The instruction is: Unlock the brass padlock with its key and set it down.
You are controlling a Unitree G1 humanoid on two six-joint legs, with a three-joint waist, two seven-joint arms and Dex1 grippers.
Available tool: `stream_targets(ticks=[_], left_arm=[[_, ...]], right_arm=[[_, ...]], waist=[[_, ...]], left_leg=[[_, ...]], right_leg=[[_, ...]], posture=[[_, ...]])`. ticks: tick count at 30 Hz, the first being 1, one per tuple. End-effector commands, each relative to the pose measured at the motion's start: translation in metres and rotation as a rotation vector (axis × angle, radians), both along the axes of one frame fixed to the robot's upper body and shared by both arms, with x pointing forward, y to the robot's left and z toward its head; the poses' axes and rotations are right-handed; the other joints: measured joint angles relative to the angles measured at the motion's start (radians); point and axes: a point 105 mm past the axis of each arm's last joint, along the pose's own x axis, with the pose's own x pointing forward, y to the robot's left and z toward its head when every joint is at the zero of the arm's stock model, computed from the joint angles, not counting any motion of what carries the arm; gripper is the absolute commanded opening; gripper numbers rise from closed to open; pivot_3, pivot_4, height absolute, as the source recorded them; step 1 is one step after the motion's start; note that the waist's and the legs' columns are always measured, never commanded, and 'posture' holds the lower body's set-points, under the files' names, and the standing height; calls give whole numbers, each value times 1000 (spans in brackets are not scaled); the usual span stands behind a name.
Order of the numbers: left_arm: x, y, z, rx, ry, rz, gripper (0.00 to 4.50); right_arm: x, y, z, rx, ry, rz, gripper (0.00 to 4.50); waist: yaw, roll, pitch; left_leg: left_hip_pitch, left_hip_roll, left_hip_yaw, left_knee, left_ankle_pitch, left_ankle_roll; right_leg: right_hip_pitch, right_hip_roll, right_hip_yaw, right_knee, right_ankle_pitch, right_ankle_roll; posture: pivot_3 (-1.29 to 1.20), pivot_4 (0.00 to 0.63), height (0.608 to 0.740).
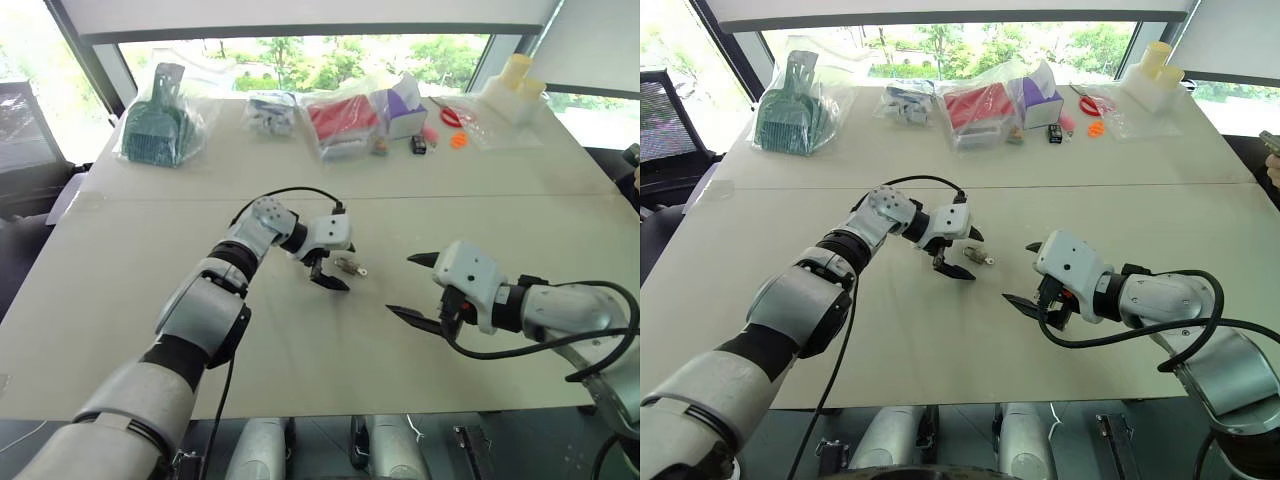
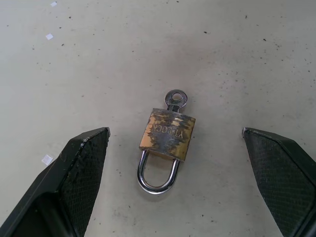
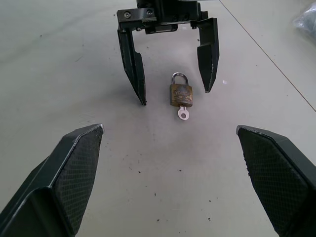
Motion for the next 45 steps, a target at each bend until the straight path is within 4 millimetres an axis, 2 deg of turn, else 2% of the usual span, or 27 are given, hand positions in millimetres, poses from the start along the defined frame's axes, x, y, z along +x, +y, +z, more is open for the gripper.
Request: stream_targets(ticks=[1, 3, 6, 10, 14, 19, 23, 28, 35, 38, 40, 41, 45], left_arm=[[4, 3, -1, 12, -4, 32, 3160], [3, 5, -3, 12, 6, 32, 2066], [1, 7, -6, 15, 21, 25, 715], [-1, 9, -10, 12, 35, 29, 718], [0, 15, 2, -64, 45, 25, 718], [-2, 32, 37, -224, 69, -20, 718], [-7, 53, 51, -301, 76, -27, 718], [-14, 67, 54, -332, 71, 21, 718], [-19, 68, 55, -343, 51, 59, 718], [-20, 68, 53, -343, 48, 64, 718], [-20, 67, 53, -341, 46, 66, 718], [-20, 67, 52, -339, 44, 65, 718], [-21, 66, 51, -335, 39, 61, 718]], right_arm=[[-1, 2, 12, -10, -57, 13, 4500], [-1, 2, 12, -13, -57, 15, 4500], [0, 2, 12, -16, -58, 18, 4500], [2, 5, 12, -15, -57, 35, 4500], [10, 18, 9, -22, -87, 70, 4500], [38, 27, -2, -181, -267, 93, 4500], [56, 39, -3, -279, -428, 140, 4500], [66, 59, -3, -310, -552, 211, 4500], [68, 75, -1, -299, -595, 278, 4500], [68, 79, -1, -296, -600, 291, 3642], [68, 79, -1, -299, -606, 297, 2574], [68, 79, -1, -300, -606, 298, 2283], [69, 80, 0, -300, -613, 304, 358]], waist=[[6, 0, 0], [11, 0, 0], [14, 0, 0], [13, 0, 0], [10, 0, 0], [8, 0, 0], [10, 0, 0], [0, 0, 0], [-2, 0, 0], [-11, 0, 0], [-13, 0, 0], [-13, 0, 0], [-13, 0, 0]], left_leg=[[0, 0, 0, 0, 0, 0], [0, 0, 0, 0, 0, 0], [0, 0, 0, 0, 0, 0], [0, 0, 0, 0, 0, 0], [1, 0, 1, 0, 0, 0], [0, 0, 1, 0, 0, 0], [0, 0, 1, 0, 0, 0], [0, -1, 2, 0, 0, 0], [0, -1, 1, 2, 0, 0], [0, -1, 1, 2, 0, 0], [0, -1, 1, 2, 0, 0], [0, -1, 1, 2, 0, 0], [0, -1, 1, 2, 0, 0]], right_leg=[[0, 0, 0, 0, 0, 0], [0, 0, 0, 0, 0, 0], [0, 0, 0, 0, 0, 0], [0, 0, 0, 0, 0, 0], [0, 1, 0, 1, 0, 0], [-1, 1, 0, 2, 0, 0], [-2, 1, 0, 2, 0, 0], [-2, 1, 0, 2, 0, 0], [-1, 1, 0, 3, 0, 1], [0, 1, 0, 3, 0, 1], [0, 1, 0, 3, 0, 1], [0, 1, 0, 3, 0, 1], [0, 1, 0, 3, 0, 1]], posture=[[0, 150, 740], [0, 150, 740], [0, 150, 740], [0, 150, 740], [0, 150, 740], [0, 150, 740], [0, 150, 740], [0, 150, 740], [0, 150, 740], [0, 150, 740], [0, 150, 740], [0, 150, 740], [0, 150, 740]])
